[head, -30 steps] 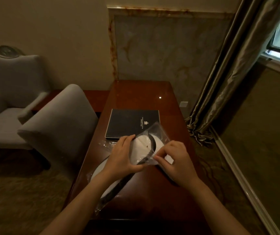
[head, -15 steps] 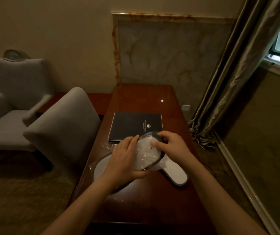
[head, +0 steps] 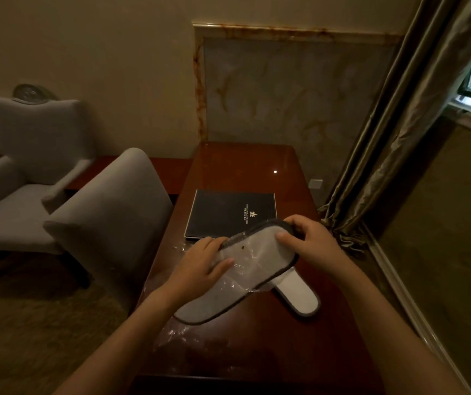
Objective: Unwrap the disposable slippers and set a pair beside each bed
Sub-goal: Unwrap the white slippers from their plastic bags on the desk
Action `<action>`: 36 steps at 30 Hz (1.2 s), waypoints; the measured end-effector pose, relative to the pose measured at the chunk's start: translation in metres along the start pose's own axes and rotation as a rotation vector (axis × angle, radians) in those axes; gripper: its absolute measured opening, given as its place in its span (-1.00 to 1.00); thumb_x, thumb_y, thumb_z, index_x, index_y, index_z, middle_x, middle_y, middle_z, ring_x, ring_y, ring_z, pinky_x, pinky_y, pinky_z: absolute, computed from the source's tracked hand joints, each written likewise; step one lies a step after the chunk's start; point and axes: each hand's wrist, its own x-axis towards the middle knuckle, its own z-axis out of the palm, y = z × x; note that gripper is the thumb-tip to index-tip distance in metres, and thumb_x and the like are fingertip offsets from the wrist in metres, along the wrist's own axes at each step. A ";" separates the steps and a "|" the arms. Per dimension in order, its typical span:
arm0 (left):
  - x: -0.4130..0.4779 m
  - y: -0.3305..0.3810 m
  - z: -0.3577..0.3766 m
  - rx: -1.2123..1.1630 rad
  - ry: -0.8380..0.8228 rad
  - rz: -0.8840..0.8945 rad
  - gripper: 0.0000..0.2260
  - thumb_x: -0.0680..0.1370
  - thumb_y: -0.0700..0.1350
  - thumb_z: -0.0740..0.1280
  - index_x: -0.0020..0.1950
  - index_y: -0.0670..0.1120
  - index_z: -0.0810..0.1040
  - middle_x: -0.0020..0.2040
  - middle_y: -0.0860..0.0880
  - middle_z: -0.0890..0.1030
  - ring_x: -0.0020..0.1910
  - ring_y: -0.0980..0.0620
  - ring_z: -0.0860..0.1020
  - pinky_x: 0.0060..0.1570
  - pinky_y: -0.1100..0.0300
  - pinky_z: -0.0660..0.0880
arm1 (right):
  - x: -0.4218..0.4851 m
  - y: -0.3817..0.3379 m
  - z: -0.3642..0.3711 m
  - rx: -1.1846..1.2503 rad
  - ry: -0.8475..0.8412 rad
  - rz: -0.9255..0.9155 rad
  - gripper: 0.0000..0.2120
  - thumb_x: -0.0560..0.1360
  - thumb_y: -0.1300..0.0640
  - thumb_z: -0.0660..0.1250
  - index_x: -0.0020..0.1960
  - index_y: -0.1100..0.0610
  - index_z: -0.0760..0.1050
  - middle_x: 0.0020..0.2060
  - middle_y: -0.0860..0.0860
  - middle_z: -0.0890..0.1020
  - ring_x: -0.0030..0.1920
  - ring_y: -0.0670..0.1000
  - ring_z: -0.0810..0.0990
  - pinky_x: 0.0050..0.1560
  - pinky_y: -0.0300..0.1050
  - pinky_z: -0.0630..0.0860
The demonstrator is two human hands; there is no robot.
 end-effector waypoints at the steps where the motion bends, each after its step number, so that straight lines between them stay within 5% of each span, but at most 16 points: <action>1: 0.001 0.002 0.001 0.019 0.007 0.026 -0.59 0.56 0.08 0.22 0.36 -0.04 0.36 0.16 0.01 0.50 0.12 0.10 0.46 0.16 0.17 0.44 | 0.003 -0.003 -0.005 -0.116 -0.069 -0.019 -0.95 0.48 0.02 0.32 -0.07 -0.06 0.46 -0.17 -0.11 0.56 -0.17 -0.14 0.56 -0.35 -0.37 0.47; 6: 0.011 0.013 0.010 0.112 -0.007 0.172 -0.58 0.55 0.14 0.18 0.35 -0.01 0.35 0.12 0.02 0.49 0.05 0.12 0.44 0.05 0.25 0.42 | 0.018 -0.028 -0.005 -0.616 -0.317 -0.127 -0.83 0.44 -0.03 0.37 -0.01 -0.02 0.48 -0.12 -0.10 0.56 -0.12 -0.12 0.53 -0.19 -0.29 0.46; 9: 0.017 0.015 0.011 0.155 -0.019 0.192 -0.55 0.55 0.15 0.17 0.37 -0.03 0.33 0.14 0.01 0.48 0.06 0.12 0.42 0.09 0.22 0.42 | 0.022 -0.033 0.006 -0.774 -0.314 -0.226 -0.83 0.47 0.01 0.34 0.03 0.02 0.50 -0.06 -0.02 0.61 -0.09 -0.06 0.56 -0.13 -0.21 0.49; 15: 0.011 -0.023 -0.010 0.125 -0.044 0.037 -0.63 0.56 0.08 0.22 0.31 -0.04 0.38 0.17 -0.01 0.50 0.12 0.08 0.46 0.16 0.18 0.41 | 0.025 -0.030 -0.038 -0.769 -0.158 -0.219 -0.86 0.46 -0.03 0.34 0.00 -0.05 0.53 -0.09 -0.10 0.61 -0.10 -0.10 0.56 -0.11 -0.15 0.53; 23: 0.020 -0.025 0.009 0.221 -0.008 0.179 -0.74 0.56 0.03 0.21 0.21 -0.03 0.43 0.07 0.02 0.49 0.02 0.08 0.42 0.02 0.30 0.29 | 0.026 -0.012 0.001 -0.855 -0.338 -0.228 -0.81 0.50 0.00 0.29 0.09 0.00 0.49 -0.04 -0.05 0.59 -0.09 -0.08 0.51 -0.15 -0.24 0.39; 30: 0.032 -0.053 0.021 0.523 -0.058 0.181 -0.65 0.61 0.04 0.08 0.33 -0.06 0.37 0.16 -0.05 0.47 0.09 -0.04 0.42 0.10 0.12 0.33 | 0.023 0.030 -0.008 -0.708 -0.156 -0.084 -0.84 0.50 -0.02 0.27 0.03 -0.02 0.54 -0.13 -0.11 0.55 -0.09 -0.13 0.48 -0.06 -0.17 0.48; 36: 0.035 -0.078 0.051 0.663 -0.268 0.279 -0.60 0.55 0.09 0.20 0.30 -0.09 0.45 0.14 -0.12 0.54 0.12 -0.15 0.51 0.12 0.03 0.43 | 0.007 0.076 -0.022 -0.410 0.062 0.170 -0.83 0.51 0.03 0.29 0.03 0.08 0.56 -0.15 -0.02 0.58 -0.09 0.01 0.55 -0.17 -0.13 0.41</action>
